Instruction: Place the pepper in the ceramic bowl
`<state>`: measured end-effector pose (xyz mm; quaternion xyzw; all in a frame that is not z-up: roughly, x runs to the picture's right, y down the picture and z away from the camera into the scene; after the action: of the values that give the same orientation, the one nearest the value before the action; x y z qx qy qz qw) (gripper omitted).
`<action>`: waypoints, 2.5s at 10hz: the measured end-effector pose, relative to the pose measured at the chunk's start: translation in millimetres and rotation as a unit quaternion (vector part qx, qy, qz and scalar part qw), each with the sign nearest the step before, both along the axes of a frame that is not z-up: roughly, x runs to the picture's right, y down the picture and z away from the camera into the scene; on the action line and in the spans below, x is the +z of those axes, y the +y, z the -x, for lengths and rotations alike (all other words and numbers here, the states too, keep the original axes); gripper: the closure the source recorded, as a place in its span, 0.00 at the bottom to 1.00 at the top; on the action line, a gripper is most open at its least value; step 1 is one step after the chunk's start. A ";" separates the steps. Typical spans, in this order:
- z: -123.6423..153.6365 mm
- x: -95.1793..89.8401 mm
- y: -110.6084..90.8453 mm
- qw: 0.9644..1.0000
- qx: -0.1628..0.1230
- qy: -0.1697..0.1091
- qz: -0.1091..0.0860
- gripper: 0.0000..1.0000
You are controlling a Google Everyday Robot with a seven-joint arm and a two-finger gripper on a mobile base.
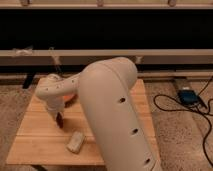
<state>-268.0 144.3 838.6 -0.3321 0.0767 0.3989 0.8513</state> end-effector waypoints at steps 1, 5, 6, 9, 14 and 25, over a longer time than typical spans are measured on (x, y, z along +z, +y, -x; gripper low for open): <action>-9.5 9.6 -15.9 1.000 0.001 -0.001 -0.003 1.00; -49.9 36.8 -74.9 1.000 0.005 0.002 -0.020 1.00; -63.8 41.6 -93.6 1.000 0.006 0.005 -0.026 1.00; -83.7 46.0 -135.6 0.999 0.014 0.004 -0.049 1.00; -64.5 39.5 -175.7 0.992 0.057 -0.027 -0.108 1.00; -9.3 60.4 -212.8 0.961 0.171 -0.085 -0.198 0.25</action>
<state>-258.8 -68.5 899.0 -0.1976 -0.1340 0.5159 0.8227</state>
